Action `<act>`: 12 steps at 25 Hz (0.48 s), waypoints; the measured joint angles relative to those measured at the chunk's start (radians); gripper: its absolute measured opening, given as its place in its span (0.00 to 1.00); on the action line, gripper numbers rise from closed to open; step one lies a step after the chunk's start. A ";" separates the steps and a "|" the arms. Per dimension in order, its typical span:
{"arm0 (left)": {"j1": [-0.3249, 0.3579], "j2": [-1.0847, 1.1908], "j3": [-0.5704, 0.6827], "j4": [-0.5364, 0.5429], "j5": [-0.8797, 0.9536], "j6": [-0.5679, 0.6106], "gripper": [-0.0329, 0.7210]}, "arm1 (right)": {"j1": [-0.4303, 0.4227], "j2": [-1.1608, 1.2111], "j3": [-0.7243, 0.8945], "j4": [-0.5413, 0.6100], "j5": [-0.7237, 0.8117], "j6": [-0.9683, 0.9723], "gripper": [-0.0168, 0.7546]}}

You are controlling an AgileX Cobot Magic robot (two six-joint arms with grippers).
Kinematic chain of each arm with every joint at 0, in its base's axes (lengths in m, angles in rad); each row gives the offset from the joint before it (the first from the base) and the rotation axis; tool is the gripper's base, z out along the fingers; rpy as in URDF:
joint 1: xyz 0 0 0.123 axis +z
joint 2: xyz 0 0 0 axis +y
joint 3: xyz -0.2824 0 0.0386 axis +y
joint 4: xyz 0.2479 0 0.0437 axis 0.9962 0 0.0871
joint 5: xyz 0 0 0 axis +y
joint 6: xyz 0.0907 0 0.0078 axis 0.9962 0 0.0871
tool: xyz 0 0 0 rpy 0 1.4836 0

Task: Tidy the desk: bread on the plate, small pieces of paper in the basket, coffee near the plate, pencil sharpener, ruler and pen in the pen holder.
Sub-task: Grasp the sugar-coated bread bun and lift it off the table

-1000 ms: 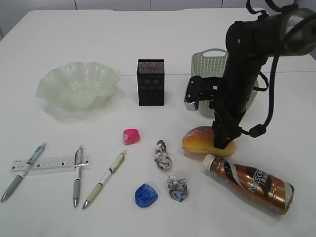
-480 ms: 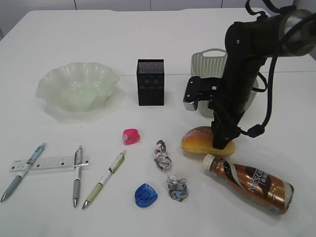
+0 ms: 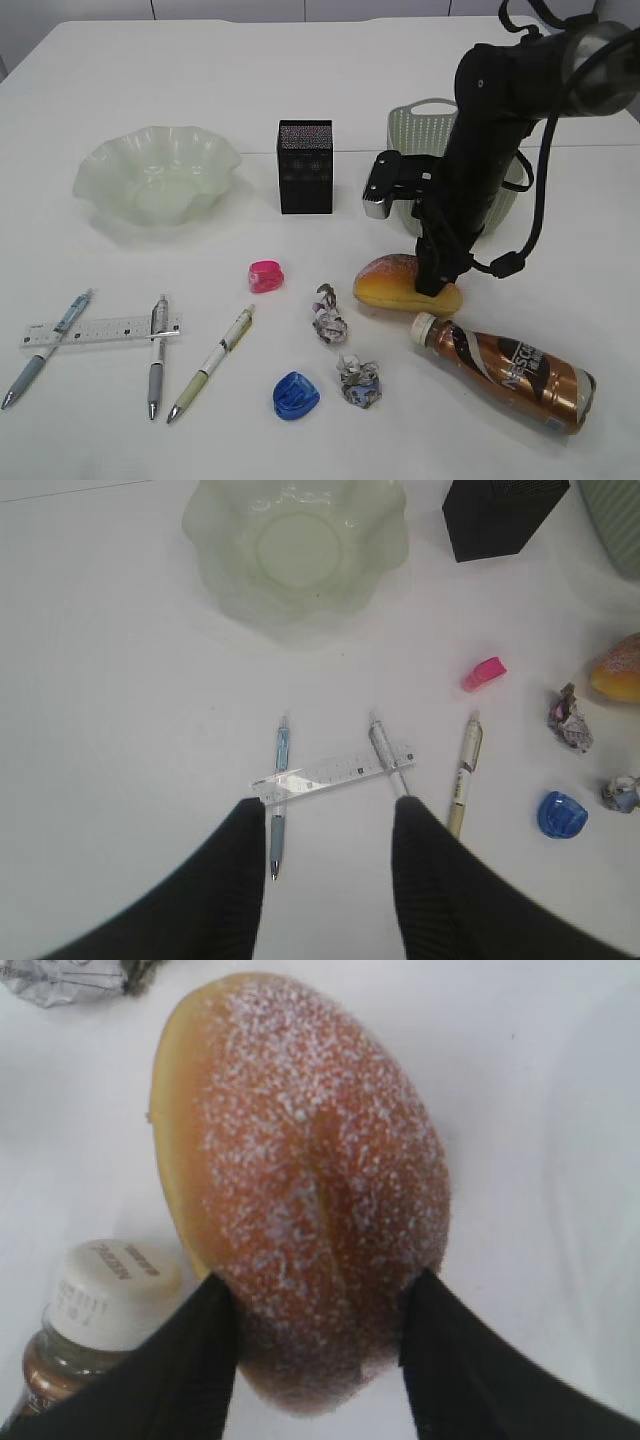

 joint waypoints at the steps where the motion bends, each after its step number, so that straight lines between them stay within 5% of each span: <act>1: 0.000 0.000 0.000 0.000 0.000 0.000 0.45 | 0.000 0.000 0.000 -0.002 0.000 0.000 0.45; 6: 0.000 0.000 0.000 0.000 0.000 0.000 0.45 | 0.002 0.002 0.000 -0.002 -0.002 0.000 0.22; 12: 0.000 0.000 0.000 0.005 0.000 0.000 0.45 | 0.002 0.002 -0.002 -0.004 0.000 0.051 0.19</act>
